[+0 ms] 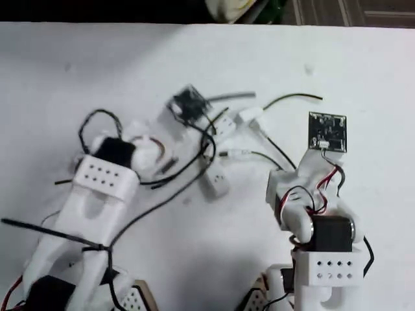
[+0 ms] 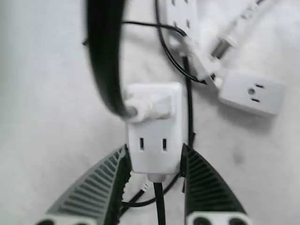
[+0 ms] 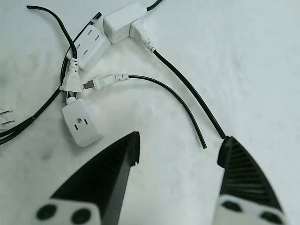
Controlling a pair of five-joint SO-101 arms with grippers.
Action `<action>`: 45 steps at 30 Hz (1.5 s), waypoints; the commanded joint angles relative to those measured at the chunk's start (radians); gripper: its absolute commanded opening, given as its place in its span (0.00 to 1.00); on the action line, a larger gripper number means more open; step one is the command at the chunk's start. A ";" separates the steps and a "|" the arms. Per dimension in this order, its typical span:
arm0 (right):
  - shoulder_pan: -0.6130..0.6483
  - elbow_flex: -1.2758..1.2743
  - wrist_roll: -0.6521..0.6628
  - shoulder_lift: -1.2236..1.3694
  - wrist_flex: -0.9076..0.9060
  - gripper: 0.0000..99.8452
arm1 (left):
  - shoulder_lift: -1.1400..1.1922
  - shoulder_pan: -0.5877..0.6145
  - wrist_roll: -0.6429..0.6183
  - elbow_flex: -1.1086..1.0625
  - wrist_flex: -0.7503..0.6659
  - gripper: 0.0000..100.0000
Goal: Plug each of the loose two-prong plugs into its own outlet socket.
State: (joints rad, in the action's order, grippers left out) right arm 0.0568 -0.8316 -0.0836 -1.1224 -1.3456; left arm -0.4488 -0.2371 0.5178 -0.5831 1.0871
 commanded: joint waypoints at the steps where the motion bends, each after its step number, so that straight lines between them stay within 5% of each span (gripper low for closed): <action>1: -0.008 -0.008 -0.012 0.002 -0.005 0.27 | 0.013 0.076 0.008 0.130 -0.121 0.02; 8: -0.001 -0.038 -0.012 -0.002 0.001 0.27 | 0.331 0.148 0.000 0.399 -0.230 0.02; 20: 0.001 -0.041 -0.012 0.004 0.001 0.27 | 1.023 0.148 0.002 1.054 -0.195 0.03; 28: 0.001 -0.041 -0.012 0.004 0.001 0.27 | 1.253 0.159 -0.078 1.465 0.157 0.29; 45: 0.001 -0.044 -0.012 0.005 0.001 0.27 | 1.311 0.079 -0.201 2.004 0.671 0.26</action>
State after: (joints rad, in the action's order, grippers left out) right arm 0.0568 -0.8807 -0.0836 -1.1224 -1.3456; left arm 0.8769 -0.1389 0.3429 1.2981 1.6686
